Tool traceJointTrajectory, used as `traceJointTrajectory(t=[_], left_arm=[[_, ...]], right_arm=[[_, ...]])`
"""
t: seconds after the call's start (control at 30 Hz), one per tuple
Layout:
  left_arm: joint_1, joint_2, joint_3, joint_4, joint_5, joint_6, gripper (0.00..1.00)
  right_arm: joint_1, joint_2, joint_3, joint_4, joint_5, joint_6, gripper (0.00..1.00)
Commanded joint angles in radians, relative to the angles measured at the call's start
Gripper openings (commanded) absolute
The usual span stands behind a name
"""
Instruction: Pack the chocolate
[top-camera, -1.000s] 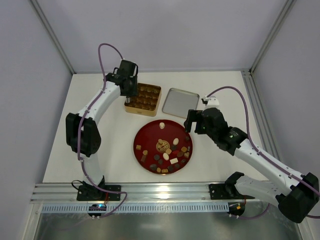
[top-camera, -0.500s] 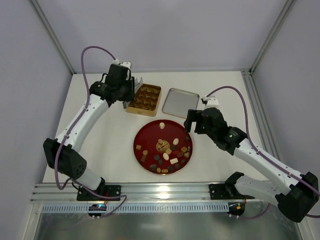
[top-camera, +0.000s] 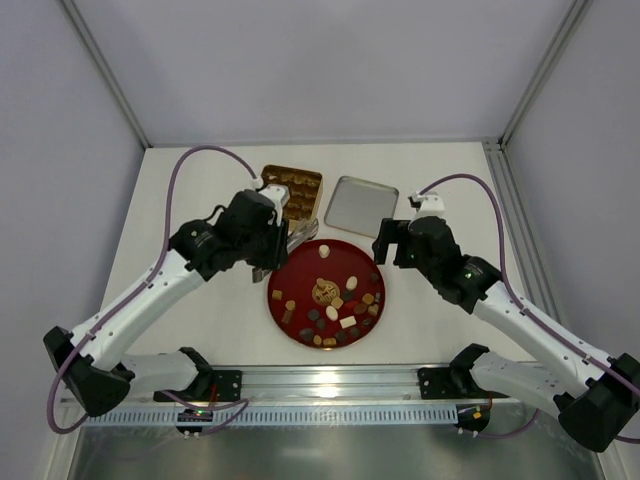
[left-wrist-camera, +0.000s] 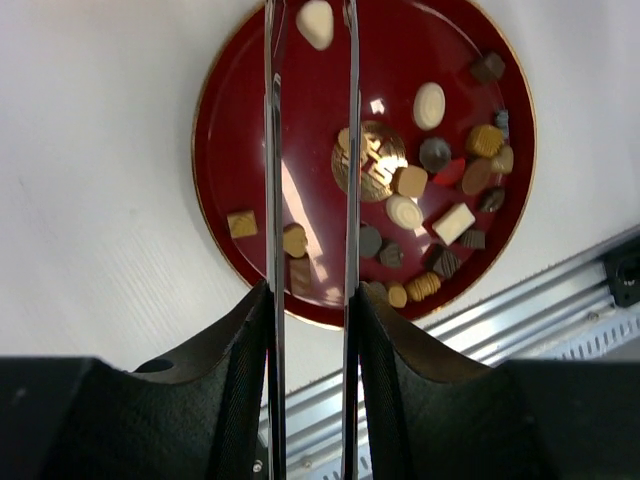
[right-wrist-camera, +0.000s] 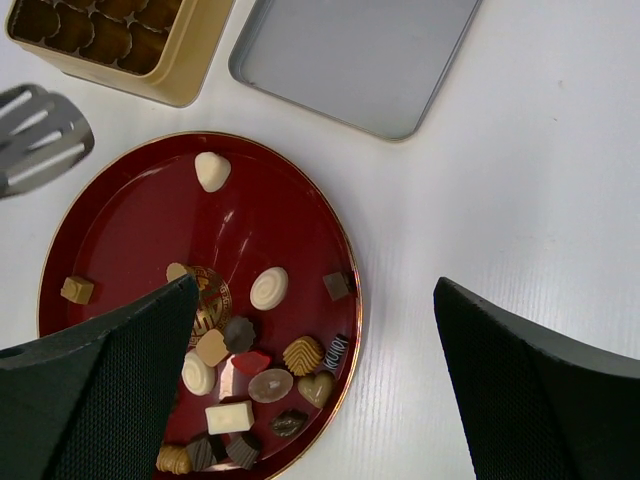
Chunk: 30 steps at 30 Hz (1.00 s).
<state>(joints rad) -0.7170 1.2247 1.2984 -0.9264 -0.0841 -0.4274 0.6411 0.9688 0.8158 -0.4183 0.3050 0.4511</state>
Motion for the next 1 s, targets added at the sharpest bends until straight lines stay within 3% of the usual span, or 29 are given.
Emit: traceJointTrajectory(t=[0.0, 0.33, 0.97], left_arm=[[-0.059, -0.054, -0.05, -0.034, 0.021, -0.045, 0.38], [-0.19, -0.047, -0.154, -0.012, 0.001, -0.096, 0.41], [-0.266, 0.061, -0.159, -0.009, -0.06, -0.111, 0.42]], right_arm=[[-0.004, -0.016, 0.026, 0.012, 0.023, 0.001, 1.0], [-0.003, -0.004, 0.013, 0.016, 0.022, 0.011, 1.0], [-0.008, -0.019, -0.015, 0.016, 0.025, 0.018, 1.0]])
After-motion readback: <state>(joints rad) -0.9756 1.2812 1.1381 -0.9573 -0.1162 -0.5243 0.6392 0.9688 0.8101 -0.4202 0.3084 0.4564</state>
